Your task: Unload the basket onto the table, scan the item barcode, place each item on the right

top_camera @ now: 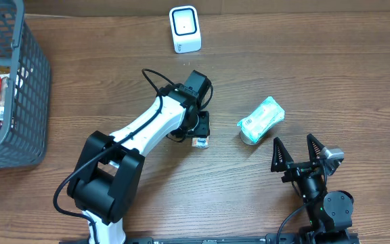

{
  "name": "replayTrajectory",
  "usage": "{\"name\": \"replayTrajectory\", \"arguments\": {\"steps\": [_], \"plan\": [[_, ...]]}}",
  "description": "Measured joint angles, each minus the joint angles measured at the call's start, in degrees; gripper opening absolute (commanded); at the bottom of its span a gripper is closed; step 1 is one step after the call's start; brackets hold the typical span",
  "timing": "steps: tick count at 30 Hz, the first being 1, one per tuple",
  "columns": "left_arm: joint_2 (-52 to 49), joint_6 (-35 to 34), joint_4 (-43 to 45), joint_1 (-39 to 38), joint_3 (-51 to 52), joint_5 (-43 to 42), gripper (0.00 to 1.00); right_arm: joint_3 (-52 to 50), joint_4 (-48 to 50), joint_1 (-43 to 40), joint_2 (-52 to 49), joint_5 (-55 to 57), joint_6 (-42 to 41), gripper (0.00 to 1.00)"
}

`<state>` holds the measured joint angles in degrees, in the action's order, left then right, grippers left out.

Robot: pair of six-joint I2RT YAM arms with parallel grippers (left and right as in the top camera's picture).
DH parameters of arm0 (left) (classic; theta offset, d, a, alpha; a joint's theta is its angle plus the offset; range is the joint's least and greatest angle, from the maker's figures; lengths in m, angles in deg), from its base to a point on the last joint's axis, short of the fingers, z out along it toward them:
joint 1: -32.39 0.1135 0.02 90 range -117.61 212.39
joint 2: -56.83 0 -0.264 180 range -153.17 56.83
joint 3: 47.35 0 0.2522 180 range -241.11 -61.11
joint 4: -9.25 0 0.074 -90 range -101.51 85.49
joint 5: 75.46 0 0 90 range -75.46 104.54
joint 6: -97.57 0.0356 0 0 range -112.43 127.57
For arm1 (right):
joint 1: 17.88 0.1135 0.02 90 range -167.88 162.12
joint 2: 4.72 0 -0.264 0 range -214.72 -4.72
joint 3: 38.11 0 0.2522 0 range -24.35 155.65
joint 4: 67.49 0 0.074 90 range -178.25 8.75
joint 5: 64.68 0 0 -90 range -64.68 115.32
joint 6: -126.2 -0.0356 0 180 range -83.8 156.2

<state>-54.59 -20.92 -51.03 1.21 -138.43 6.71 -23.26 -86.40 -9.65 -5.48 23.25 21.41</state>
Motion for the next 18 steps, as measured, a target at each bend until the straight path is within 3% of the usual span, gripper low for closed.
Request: {"name": "replayTrajectory", "arguments": {"steps": [18], "plan": [[-0.04, -2.73, 0.33, -3.02, 0.00, 4.68, 0.42, 0.00, 0.00, 0.00, 0.02, 0.00, 0.00, 1.00]]}}
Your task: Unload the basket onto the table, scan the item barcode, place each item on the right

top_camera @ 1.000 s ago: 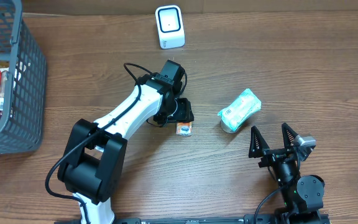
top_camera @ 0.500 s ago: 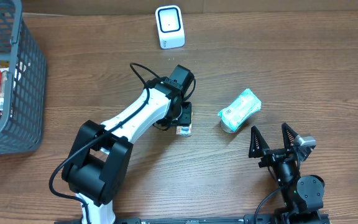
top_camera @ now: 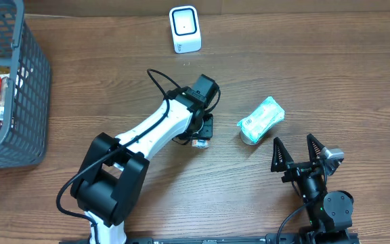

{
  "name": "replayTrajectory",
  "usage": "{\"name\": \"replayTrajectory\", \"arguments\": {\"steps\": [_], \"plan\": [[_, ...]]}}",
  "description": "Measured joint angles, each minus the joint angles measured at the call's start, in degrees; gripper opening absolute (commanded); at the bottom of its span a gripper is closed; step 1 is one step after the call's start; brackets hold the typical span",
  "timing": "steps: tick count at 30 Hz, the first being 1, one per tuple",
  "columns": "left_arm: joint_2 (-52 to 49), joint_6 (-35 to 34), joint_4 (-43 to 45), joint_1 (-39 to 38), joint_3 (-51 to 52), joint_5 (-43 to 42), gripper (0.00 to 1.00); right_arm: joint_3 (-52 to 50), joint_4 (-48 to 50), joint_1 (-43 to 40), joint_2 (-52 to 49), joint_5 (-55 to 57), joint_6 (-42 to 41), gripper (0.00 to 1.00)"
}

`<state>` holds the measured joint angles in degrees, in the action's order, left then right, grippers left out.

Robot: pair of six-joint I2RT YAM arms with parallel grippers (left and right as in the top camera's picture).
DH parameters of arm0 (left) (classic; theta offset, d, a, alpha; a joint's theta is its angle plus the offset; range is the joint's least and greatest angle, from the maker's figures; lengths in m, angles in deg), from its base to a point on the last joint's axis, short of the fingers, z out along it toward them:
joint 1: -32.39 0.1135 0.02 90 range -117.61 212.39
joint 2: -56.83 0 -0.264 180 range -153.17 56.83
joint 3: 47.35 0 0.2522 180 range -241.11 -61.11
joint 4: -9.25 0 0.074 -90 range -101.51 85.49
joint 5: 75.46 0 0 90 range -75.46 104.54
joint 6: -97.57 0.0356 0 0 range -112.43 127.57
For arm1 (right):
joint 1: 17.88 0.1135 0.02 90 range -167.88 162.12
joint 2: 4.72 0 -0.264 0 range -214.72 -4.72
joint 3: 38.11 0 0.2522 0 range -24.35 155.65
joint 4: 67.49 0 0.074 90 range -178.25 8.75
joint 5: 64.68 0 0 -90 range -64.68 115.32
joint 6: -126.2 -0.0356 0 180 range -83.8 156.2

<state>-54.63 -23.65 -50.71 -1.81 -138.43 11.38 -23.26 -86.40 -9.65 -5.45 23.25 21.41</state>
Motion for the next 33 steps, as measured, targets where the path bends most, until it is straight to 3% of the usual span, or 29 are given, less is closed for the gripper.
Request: {"name": "replayTrajectory", "arguments": {"steps": [33], "plan": [[-0.07, -3.21, 4.79, 0.42, 3.72, 1.75, 0.33, 0.00, 0.00, 0.00, -0.02, -0.02, 0.00, 1.00]]}}
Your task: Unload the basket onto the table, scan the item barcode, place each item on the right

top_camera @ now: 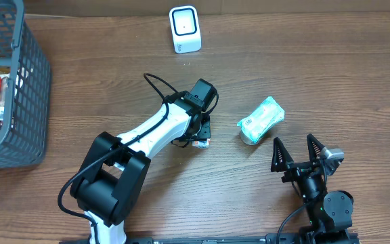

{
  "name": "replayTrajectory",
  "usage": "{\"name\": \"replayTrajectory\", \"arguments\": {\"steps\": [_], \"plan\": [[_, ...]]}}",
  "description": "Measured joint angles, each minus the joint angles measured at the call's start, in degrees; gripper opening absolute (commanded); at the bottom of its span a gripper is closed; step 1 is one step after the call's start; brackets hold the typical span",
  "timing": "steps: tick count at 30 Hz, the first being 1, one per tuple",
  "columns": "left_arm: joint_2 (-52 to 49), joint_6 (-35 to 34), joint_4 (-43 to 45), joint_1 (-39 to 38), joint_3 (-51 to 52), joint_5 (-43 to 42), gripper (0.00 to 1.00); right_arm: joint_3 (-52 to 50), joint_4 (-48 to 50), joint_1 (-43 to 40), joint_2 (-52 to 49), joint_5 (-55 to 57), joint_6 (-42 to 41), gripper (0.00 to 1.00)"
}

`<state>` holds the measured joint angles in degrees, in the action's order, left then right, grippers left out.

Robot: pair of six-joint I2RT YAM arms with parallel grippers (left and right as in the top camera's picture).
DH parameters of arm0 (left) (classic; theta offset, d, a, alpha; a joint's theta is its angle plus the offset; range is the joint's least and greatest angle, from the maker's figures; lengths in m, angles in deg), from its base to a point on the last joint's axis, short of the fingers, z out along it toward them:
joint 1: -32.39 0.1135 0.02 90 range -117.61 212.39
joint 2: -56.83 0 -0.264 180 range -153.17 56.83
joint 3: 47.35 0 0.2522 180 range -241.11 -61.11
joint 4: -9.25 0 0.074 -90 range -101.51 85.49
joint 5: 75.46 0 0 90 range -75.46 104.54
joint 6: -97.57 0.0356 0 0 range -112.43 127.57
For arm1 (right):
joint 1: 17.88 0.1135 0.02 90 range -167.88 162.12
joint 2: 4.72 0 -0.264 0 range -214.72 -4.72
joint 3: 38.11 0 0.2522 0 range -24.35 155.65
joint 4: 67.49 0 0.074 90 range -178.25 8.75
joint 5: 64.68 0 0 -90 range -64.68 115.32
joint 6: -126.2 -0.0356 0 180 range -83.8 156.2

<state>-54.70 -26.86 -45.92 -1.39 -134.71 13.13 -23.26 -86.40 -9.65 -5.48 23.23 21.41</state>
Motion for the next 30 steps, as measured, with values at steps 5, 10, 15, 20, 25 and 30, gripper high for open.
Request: {"name": "replayTrajectory", "arguments": {"steps": [5, 10, 15, 20, 25, 30], "plan": [[0.00, 0.00, 1.81, -0.85, 0.52, 0.00, 0.33, 0.00, -0.02, -0.02, 0.00, 0.00, 0.00, 1.00], [0.00, -0.11, 2.56, -2.38, 0.83, 0.20, 0.24, 0.00, 0.02, 0.00, 0.00, 0.04, 0.00, 1.00], [0.00, -0.20, 3.30, -3.02, 0.87, 0.15, 0.07, 0.00, 0.02, 0.00, 0.02, 0.00, 0.00, 1.00], [0.00, -0.07, 3.28, -2.99, 0.87, 0.24, 0.04, 0.00, 0.02, 0.00, 0.00, 0.02, -0.02, 1.00], [0.24, 0.09, 0.72, -2.99, 0.20, 2.75, 0.04, 0.00, 0.02, 0.00, 0.00, 0.02, 0.00, 1.00], [2.40, 0.59, -3.74, -2.89, -1.09, 9.33, 0.04, 0.00, 0.02, 0.00, 0.02, 0.00, 0.00, 1.00]]}}
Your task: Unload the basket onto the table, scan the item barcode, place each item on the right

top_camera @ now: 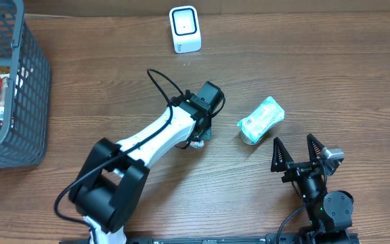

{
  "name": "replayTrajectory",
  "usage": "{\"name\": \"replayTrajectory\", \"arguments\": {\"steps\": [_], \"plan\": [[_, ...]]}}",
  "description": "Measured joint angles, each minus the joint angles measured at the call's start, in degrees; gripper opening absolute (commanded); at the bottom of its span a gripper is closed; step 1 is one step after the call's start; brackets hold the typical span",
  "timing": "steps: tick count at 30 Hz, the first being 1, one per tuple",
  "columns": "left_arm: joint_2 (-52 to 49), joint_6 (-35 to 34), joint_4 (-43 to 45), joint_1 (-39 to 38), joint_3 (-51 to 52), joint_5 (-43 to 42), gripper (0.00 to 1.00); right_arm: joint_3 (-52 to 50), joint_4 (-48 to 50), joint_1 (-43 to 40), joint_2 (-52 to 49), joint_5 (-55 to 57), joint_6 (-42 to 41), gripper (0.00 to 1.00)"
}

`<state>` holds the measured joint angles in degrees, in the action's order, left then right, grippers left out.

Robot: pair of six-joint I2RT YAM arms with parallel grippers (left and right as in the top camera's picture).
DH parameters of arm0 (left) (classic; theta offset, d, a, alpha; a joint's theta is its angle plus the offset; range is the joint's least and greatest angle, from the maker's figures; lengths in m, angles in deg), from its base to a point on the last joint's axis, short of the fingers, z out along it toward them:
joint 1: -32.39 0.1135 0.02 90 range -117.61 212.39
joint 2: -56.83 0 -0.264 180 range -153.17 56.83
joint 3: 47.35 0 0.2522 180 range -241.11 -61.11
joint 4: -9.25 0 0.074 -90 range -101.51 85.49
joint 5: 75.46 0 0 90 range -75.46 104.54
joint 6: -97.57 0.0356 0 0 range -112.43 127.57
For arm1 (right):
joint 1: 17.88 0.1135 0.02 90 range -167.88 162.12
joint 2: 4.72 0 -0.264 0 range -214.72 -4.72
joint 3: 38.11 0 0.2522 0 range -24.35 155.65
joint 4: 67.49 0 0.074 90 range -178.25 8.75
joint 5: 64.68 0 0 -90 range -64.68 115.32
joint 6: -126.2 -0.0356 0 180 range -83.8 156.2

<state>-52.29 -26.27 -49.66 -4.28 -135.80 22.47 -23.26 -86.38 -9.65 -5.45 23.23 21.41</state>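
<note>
The white barcode scanner (185, 29) stands at the far edge of the table. A mint-green packet with a white label (261, 120) lies right of centre. My left gripper (202, 132) points down just left of the packet. A small white item (196, 144) peeks out under its tip. The wrist hides the fingers, so whether they hold the item cannot be told. My right gripper (294, 146) rests near the front right, fingers spread open and empty, just below the packet.
A grey mesh basket (26, 95) with several small goods stands at the left edge. A black cable loops off the left arm above its wrist.
My left wrist has shifted slightly right and toward the packet, covering more of the small white item. The packet, scanner and right arm are unchanged.
My left gripper stood over the small white item at table centre, the item showing at its tip. It then sat a little farther right, then slightly back left, and now right again. The item stayed at about the same spot. The right arm never moved.
</note>
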Motion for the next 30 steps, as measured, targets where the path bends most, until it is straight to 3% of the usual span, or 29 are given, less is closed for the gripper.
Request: {"name": "replayTrajectory", "arguments": {"steps": [11, 21, 24, 27, 30], "plan": [[5.49, 5.38, -10.84, -0.22, -2.05, 19.56, 0.04, 0.00, -0.02, 0.00, -0.02, 0.00, 0.00, 1.00], [1.92, 5.35, -11.65, -5.55, -2.08, 33.97, 0.04, 0.00, -0.02, 0.00, -0.02, 0.00, 0.02, 1.00], [-0.42, 5.07, -12.20, -6.93, -2.08, 36.15, 0.04, 0.00, 0.00, 0.00, -0.02, 0.04, -0.02, 1.00], [-1.16, -0.26, -16.74, -6.69, -2.58, 35.43, 0.04, 0.00, -0.02, 0.00, -0.02, 0.00, 0.00, 1.00], [-1.14, -0.20, -16.74, -4.39, -4.68, 31.45, 0.15, 0.00, 0.00, 0.00, 0.00, 0.02, 0.00, 1.00]]}}
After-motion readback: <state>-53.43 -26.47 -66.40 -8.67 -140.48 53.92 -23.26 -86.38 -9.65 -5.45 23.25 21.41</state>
